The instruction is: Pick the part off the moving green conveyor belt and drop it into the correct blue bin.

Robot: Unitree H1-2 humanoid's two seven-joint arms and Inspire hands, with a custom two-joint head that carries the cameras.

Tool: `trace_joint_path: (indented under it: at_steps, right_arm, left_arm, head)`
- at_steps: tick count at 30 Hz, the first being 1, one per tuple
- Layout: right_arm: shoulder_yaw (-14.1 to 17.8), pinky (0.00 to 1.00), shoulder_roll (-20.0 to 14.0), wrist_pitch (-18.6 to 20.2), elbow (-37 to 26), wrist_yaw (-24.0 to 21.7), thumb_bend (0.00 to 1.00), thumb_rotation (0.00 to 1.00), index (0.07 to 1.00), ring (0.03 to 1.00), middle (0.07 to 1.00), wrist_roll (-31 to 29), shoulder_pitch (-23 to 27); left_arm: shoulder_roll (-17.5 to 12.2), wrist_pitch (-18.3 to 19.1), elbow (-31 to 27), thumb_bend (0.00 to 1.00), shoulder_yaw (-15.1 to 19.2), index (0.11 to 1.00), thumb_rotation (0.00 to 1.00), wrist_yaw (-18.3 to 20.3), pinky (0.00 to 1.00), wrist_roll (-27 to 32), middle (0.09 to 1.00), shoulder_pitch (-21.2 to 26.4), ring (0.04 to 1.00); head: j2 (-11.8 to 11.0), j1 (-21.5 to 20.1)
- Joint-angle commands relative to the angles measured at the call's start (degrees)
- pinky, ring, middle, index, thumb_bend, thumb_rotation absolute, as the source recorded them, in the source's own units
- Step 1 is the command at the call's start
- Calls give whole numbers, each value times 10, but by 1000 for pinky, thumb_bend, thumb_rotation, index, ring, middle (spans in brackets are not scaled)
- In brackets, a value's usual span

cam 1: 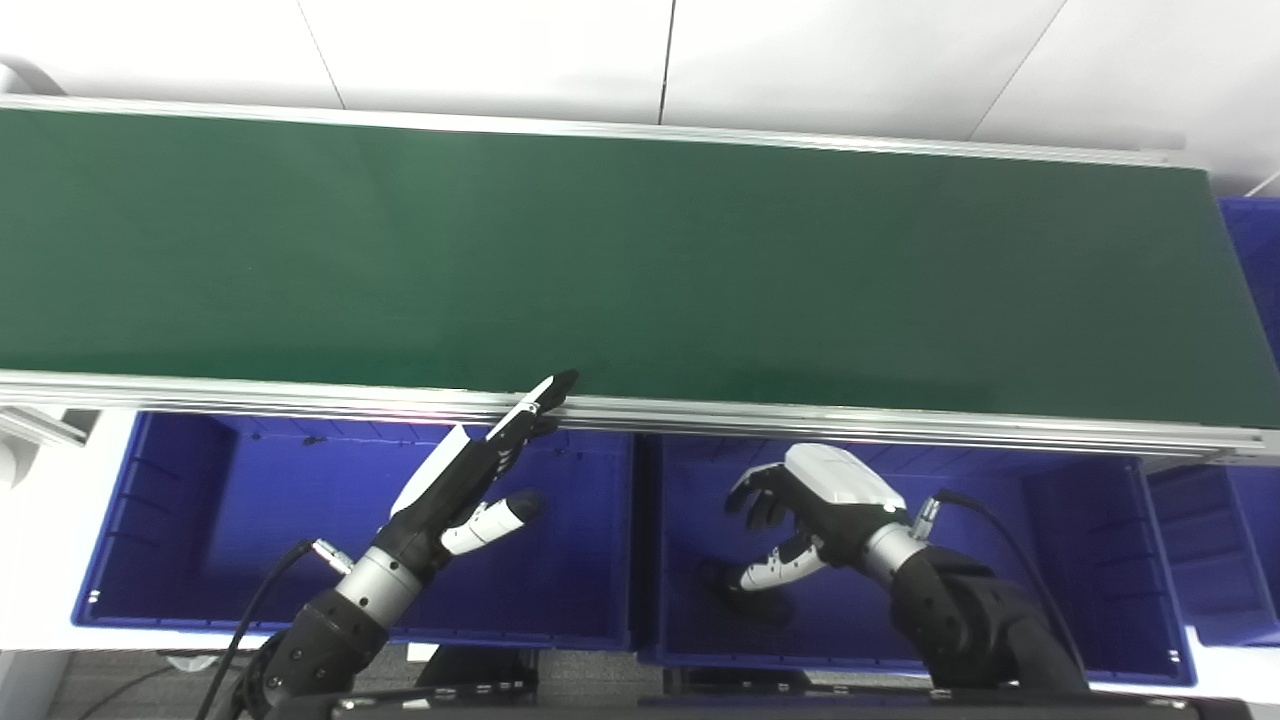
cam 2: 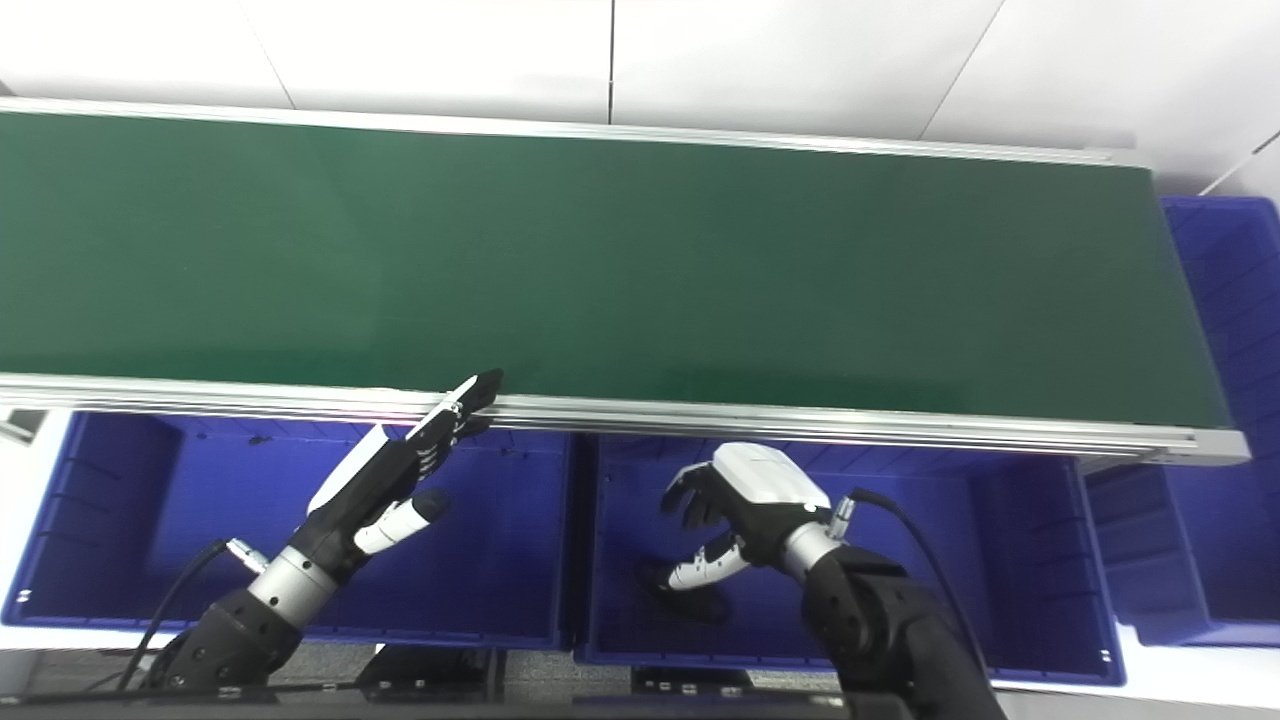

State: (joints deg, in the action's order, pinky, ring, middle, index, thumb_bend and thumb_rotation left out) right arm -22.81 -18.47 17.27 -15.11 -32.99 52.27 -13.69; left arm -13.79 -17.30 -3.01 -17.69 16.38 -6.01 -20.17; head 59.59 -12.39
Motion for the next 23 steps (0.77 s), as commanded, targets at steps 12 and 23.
trace_joint_path:
  at_steps: [12,23]
  right_arm:
    - [57,841,79,-122,-132,192,680,727,986,938,967,-223,-140]
    - [40,836,83,-171,-129,232,706,635,998,933,984,-240,-177]
  left_arm:
    - [-12,-11,-21,766,2,1000,945,11,1000,3,1000,-5,1000]
    - [-20,-19,-26,764,6,1000,943,7,1000,-3,1000,-12,1000]
  head:
    - [-1,15]
    - [-4,28]
